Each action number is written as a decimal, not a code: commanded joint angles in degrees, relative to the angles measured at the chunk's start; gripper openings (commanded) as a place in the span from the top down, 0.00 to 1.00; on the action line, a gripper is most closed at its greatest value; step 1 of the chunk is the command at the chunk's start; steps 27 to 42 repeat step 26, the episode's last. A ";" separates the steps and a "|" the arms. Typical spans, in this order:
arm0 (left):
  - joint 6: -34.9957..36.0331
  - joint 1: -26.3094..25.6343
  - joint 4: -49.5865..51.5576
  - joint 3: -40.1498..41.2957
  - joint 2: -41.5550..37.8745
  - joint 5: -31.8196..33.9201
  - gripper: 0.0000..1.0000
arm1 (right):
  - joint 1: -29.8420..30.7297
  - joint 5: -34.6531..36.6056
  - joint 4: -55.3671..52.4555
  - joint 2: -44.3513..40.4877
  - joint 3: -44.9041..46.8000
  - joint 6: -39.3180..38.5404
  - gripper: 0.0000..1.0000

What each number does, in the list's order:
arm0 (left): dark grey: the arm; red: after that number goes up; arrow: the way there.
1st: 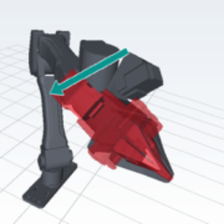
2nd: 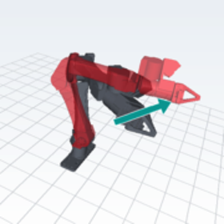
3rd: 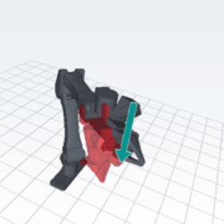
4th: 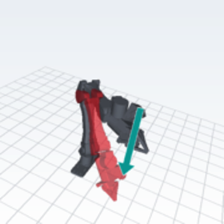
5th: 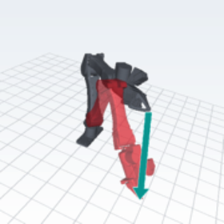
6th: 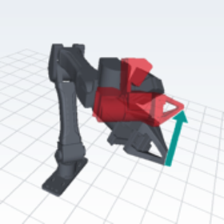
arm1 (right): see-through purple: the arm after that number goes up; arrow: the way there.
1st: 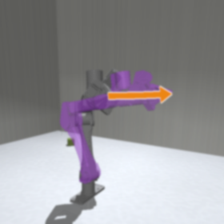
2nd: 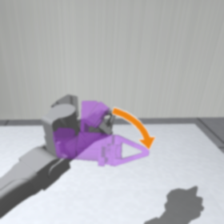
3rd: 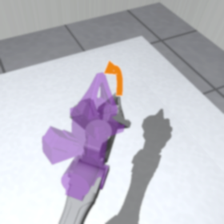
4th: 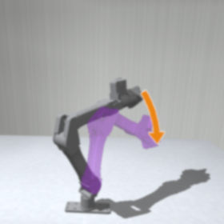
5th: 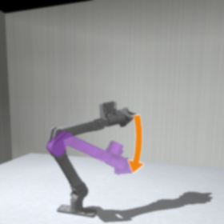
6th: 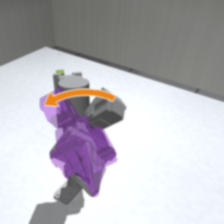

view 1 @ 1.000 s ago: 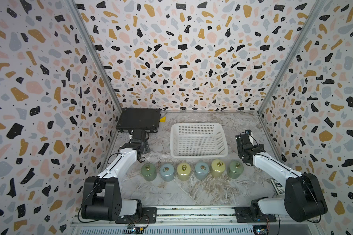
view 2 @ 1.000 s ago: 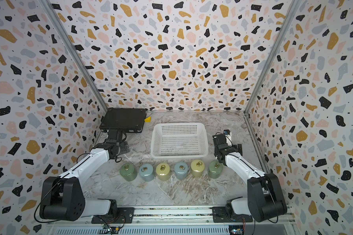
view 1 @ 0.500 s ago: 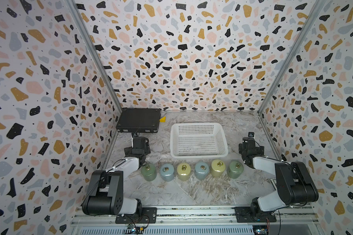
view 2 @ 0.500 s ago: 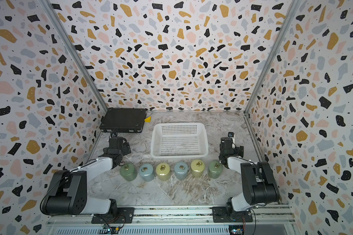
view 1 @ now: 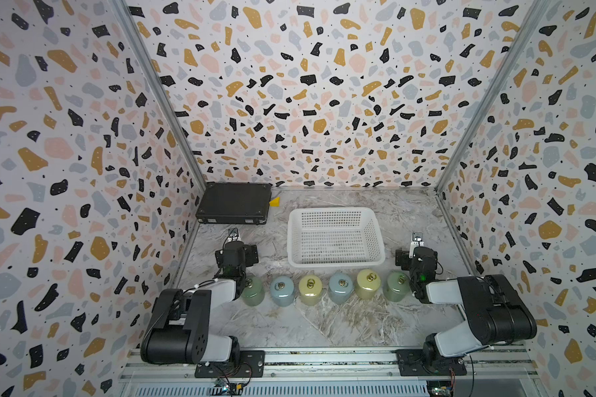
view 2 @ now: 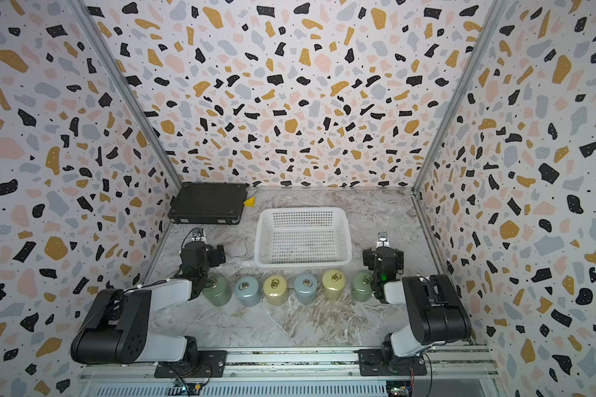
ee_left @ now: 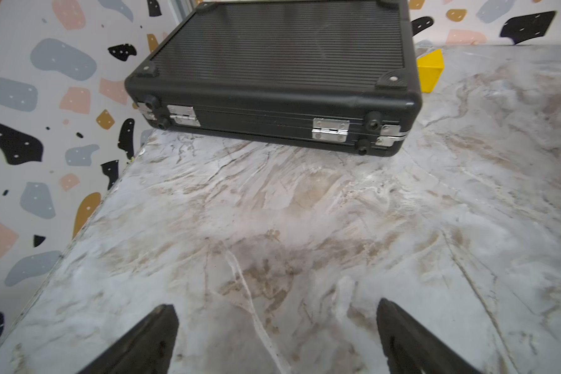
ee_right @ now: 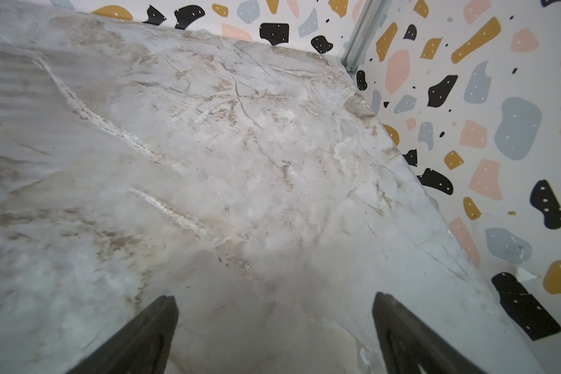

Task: Take the tea canister out of the basket
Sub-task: Reset both arms

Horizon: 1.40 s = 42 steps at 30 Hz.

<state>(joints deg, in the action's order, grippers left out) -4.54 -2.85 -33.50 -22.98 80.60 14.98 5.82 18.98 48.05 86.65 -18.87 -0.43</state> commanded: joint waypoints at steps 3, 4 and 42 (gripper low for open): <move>2.81 0.04 -21.49 6.52 2.51 -2.78 0.00 | -0.20 -0.97 2.98 -0.34 -0.42 -0.30 0.01; 1.60 0.04 -16.55 5.01 1.62 -1.62 0.00 | -0.24 -1.04 5.77 0.59 0.15 -0.79 0.01; 2.07 -0.31 -16.00 4.96 1.15 -1.63 0.00 | -0.23 -0.90 5.34 0.27 0.06 -0.67 0.01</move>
